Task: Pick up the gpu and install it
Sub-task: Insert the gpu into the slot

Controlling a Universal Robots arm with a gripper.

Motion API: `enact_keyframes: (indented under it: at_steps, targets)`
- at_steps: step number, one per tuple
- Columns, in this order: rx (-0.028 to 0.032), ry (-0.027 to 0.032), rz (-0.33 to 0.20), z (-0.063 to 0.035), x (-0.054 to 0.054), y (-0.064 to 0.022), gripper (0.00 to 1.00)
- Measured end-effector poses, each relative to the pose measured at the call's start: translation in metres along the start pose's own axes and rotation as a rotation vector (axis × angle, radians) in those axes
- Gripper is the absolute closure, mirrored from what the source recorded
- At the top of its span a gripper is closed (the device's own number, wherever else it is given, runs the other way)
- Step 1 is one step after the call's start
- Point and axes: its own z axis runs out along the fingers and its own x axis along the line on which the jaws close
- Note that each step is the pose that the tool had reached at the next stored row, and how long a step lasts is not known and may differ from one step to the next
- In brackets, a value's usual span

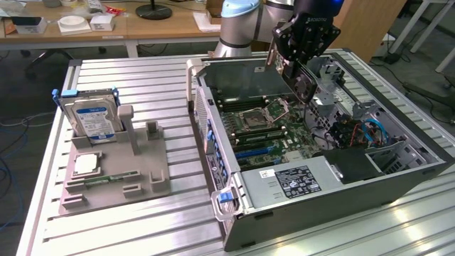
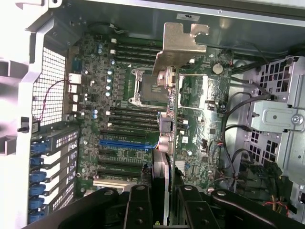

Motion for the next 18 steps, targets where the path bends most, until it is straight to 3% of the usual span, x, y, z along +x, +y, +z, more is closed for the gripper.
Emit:
enact_keyframes:
  at_steps: [18]
  targets:
    - [-0.0001,-0.0004,-0.027,0.0000,0.0000,0.0000,0.73]
